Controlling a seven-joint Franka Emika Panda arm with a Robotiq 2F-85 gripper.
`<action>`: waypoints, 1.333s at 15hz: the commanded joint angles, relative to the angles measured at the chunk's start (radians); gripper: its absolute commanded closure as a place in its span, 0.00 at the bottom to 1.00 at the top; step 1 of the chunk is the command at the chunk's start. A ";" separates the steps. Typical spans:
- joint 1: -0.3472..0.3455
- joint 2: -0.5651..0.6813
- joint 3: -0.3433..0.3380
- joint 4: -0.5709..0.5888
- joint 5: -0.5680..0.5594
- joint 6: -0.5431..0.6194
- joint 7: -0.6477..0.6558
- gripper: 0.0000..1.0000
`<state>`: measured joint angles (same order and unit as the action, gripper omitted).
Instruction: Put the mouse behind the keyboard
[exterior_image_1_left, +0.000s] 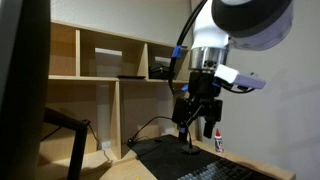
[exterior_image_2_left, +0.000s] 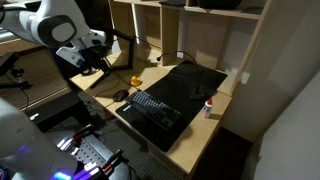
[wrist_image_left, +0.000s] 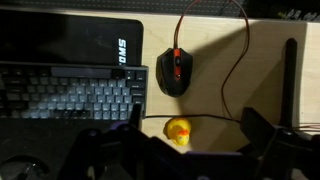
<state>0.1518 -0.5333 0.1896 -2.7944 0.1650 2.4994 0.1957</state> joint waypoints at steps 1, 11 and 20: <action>0.041 0.243 -0.031 0.078 0.027 0.126 -0.076 0.00; 0.048 0.329 -0.010 0.054 0.048 0.285 -0.013 0.00; 0.041 0.526 0.002 0.067 0.025 0.480 0.030 0.00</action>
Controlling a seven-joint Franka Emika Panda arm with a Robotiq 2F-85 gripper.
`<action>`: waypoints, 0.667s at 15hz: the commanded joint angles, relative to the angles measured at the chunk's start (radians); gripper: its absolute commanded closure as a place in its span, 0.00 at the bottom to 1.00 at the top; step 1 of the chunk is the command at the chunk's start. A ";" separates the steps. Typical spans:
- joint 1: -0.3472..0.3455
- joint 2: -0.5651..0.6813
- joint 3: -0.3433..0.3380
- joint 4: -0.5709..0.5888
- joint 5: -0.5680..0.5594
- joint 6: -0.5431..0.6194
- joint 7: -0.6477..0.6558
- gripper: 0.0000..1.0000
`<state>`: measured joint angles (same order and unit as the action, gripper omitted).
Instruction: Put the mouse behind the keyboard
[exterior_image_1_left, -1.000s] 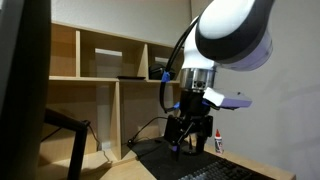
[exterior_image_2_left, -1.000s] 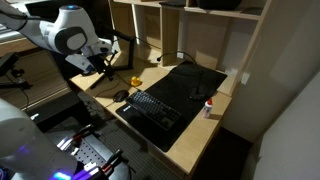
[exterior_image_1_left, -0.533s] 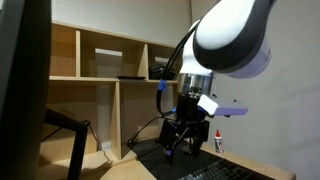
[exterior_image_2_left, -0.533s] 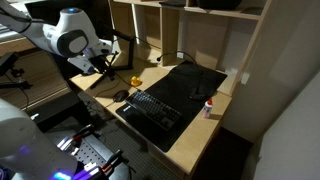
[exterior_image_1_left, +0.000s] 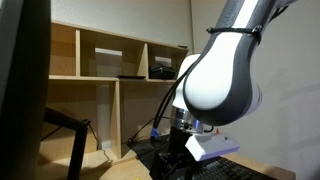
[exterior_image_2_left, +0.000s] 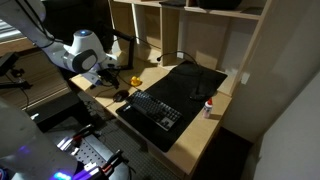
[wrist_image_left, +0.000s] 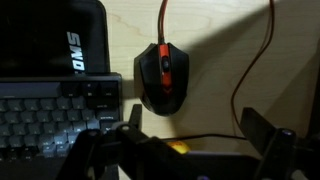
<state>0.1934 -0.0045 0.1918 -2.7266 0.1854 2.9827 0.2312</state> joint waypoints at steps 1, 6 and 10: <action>-0.001 0.014 0.000 0.006 0.005 0.003 -0.004 0.00; -0.008 0.109 -0.038 0.028 -0.140 0.059 0.099 0.00; 0.029 0.156 -0.117 0.040 -0.305 0.136 0.199 0.00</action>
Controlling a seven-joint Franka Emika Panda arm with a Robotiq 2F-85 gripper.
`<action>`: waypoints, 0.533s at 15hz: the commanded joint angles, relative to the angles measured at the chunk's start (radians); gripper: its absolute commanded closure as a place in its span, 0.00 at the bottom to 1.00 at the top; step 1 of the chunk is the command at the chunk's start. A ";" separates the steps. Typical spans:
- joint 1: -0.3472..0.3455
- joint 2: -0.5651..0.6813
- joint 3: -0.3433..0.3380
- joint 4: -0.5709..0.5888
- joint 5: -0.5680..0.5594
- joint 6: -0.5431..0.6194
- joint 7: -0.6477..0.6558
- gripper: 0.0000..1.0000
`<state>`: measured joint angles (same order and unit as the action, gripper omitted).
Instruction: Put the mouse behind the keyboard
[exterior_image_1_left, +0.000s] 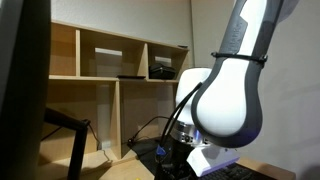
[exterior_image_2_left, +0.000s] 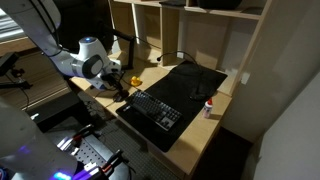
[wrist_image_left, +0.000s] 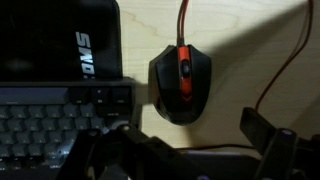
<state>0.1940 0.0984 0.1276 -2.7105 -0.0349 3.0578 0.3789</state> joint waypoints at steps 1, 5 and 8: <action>0.040 0.062 -0.070 0.028 -0.109 0.079 0.066 0.00; 0.029 0.069 -0.042 0.025 -0.076 0.136 0.083 0.00; 0.046 0.056 -0.063 0.024 -0.090 0.110 0.079 0.00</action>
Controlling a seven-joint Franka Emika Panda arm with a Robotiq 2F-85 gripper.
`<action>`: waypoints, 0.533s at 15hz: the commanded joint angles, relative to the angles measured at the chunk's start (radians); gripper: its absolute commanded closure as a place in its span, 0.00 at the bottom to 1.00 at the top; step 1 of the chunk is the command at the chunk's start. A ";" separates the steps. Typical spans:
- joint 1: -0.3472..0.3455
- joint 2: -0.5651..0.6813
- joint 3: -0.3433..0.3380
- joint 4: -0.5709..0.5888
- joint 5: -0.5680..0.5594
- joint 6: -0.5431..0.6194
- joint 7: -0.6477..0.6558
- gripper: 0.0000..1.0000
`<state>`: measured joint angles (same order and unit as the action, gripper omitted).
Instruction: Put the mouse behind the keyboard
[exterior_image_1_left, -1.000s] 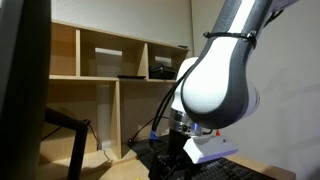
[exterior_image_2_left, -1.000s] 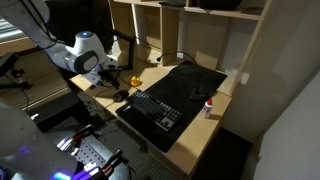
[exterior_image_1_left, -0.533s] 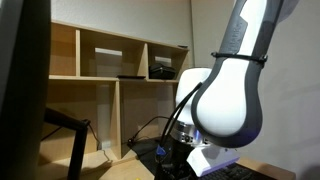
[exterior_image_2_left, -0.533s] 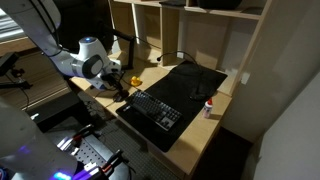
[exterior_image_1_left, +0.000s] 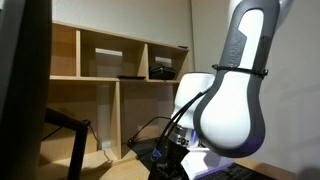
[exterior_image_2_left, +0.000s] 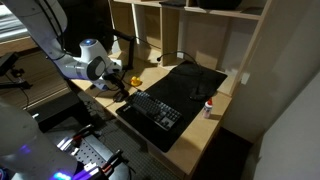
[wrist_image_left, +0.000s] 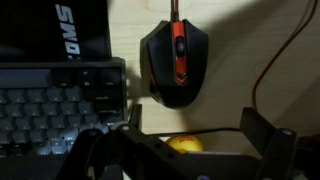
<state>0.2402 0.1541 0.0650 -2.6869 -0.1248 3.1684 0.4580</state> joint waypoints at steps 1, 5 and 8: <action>0.000 0.000 0.005 0.000 0.001 0.001 0.003 0.00; -0.030 0.140 0.052 0.097 0.014 -0.074 -0.023 0.00; 0.059 0.188 -0.035 0.150 -0.053 -0.069 0.008 0.00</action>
<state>0.2351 0.2639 0.0963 -2.6158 -0.1318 3.1086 0.4571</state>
